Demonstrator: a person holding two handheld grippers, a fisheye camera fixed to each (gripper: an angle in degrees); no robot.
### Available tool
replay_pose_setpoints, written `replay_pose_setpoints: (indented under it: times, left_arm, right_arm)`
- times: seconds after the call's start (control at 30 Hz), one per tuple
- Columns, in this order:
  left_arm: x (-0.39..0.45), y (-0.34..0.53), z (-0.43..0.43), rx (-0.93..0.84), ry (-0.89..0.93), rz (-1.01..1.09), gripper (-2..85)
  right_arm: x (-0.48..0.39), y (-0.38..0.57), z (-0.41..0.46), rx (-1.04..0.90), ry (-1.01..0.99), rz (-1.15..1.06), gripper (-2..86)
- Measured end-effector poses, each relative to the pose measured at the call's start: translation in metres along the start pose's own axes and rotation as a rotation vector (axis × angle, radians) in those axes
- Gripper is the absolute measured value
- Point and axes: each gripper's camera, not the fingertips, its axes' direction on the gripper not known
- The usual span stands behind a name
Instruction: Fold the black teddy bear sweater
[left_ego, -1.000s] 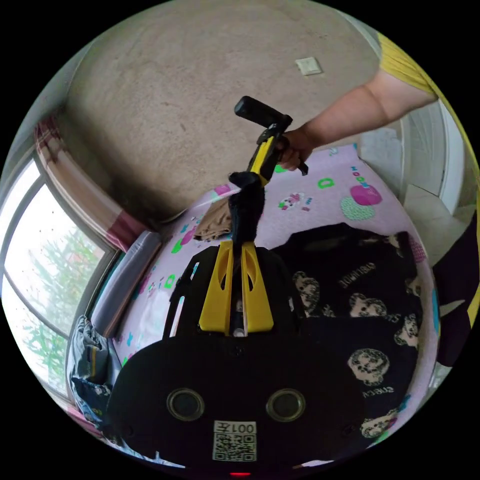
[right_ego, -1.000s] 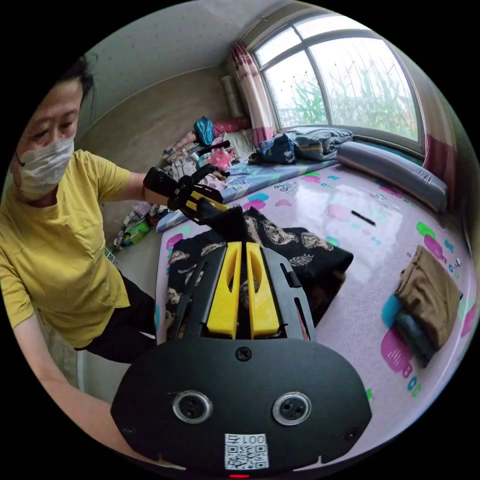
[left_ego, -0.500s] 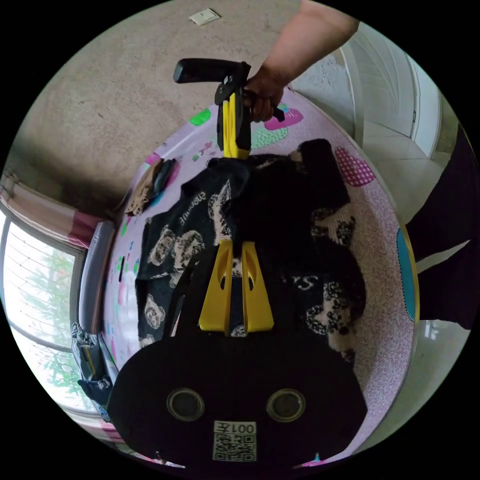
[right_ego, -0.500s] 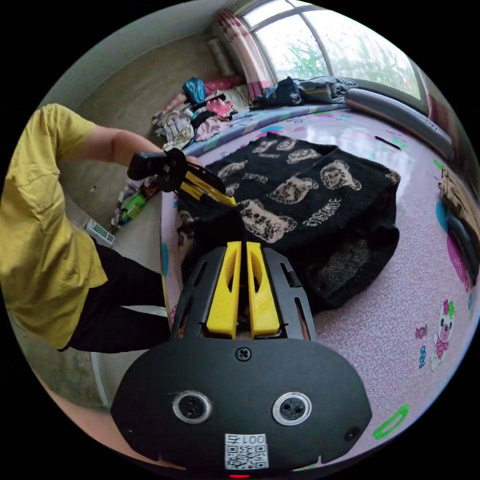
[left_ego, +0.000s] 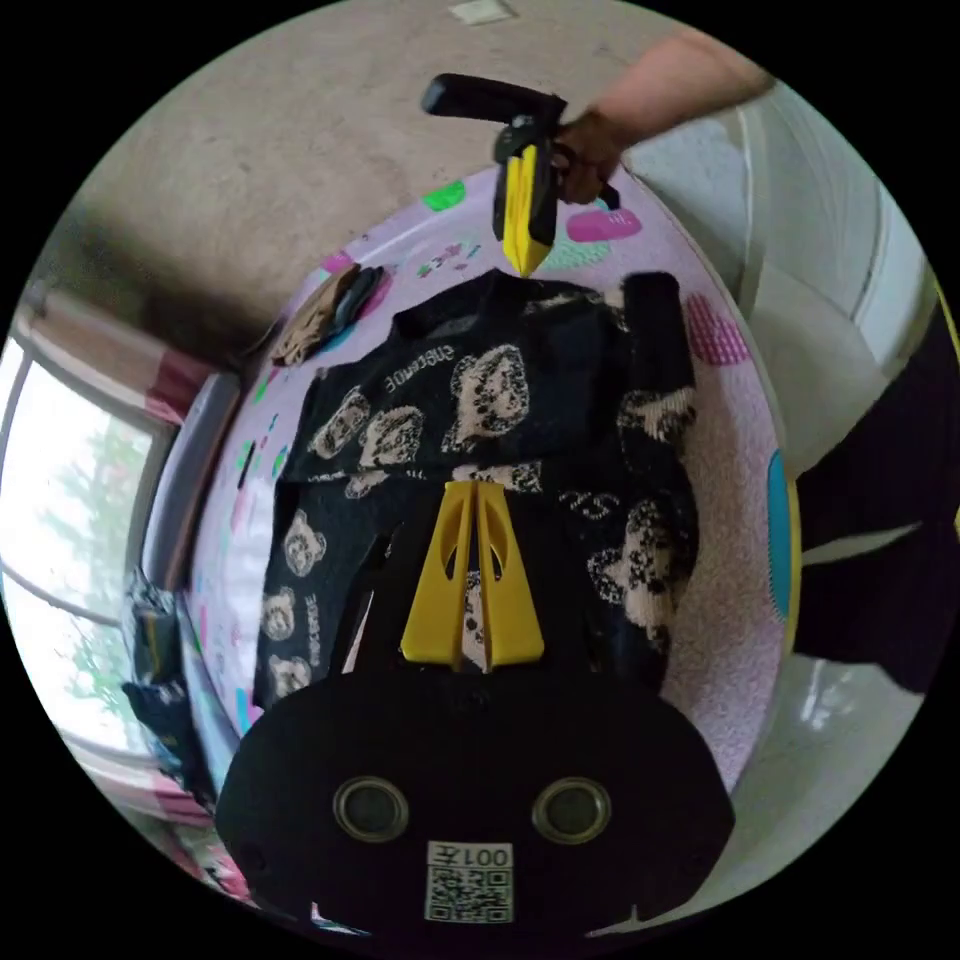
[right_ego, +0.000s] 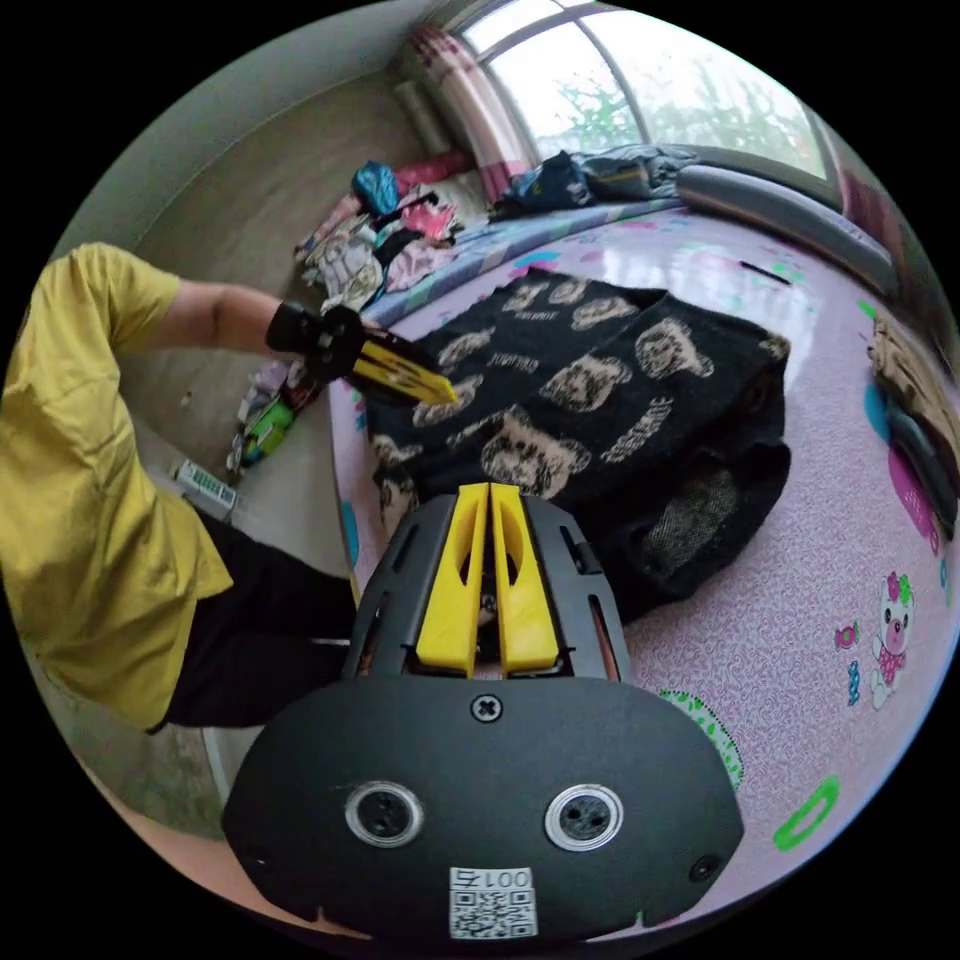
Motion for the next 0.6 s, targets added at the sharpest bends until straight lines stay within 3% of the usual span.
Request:
replay_pose_setpoints:
  times: [0.17,0.3,0.43,0.6]
  left_arm:
    - [-0.04,-0.005,0.006,0.078,0.25,-0.301,-1.4]
    - [-0.049,-0.001,0.041,0.015,0.431,-0.432,-1.4]
    - [-0.049,0.025,0.067,-0.094,0.488,-0.488,-1.5]
    - [-0.07,0.053,0.073,-0.09,0.531,-0.591,-1.5]
  right_arm:
    - [0.012,-0.019,0.045,-0.113,-0.045,0.032,0.2]
    - [0.02,-0.015,0.074,-0.216,-0.1,0.064,0.1]
    - [0.032,-0.012,0.088,-0.222,-0.137,0.12,0.0]
    - [0.04,-0.015,0.091,-0.195,-0.162,0.16,0.0]
